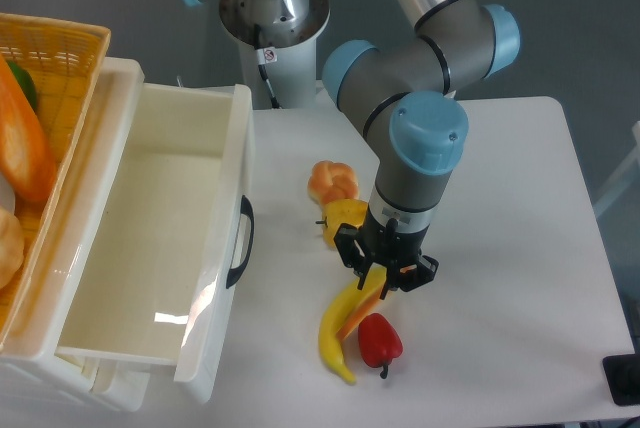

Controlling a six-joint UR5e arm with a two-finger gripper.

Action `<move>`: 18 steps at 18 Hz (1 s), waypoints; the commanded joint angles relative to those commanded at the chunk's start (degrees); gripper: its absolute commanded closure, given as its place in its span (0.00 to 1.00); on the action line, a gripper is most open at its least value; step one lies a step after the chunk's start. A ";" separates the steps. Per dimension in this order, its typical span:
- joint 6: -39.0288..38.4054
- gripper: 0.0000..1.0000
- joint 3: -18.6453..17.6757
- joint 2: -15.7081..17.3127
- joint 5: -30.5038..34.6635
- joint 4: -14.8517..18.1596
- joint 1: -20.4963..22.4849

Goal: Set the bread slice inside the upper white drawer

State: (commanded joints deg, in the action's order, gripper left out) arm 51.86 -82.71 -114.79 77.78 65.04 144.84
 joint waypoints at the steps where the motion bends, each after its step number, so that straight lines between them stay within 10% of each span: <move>1: -0.09 0.72 -0.09 -0.09 0.00 0.00 -0.09; 6: 0.08 0.68 0.35 -0.35 -0.17 -0.26 1.84; 11: 2.28 0.00 3.34 -3.95 -0.09 -1.84 5.00; 18: 6.15 0.00 6.23 -8.34 -0.09 -5.36 5.98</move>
State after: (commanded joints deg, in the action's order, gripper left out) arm 58.01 -76.47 -123.13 77.70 59.68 150.82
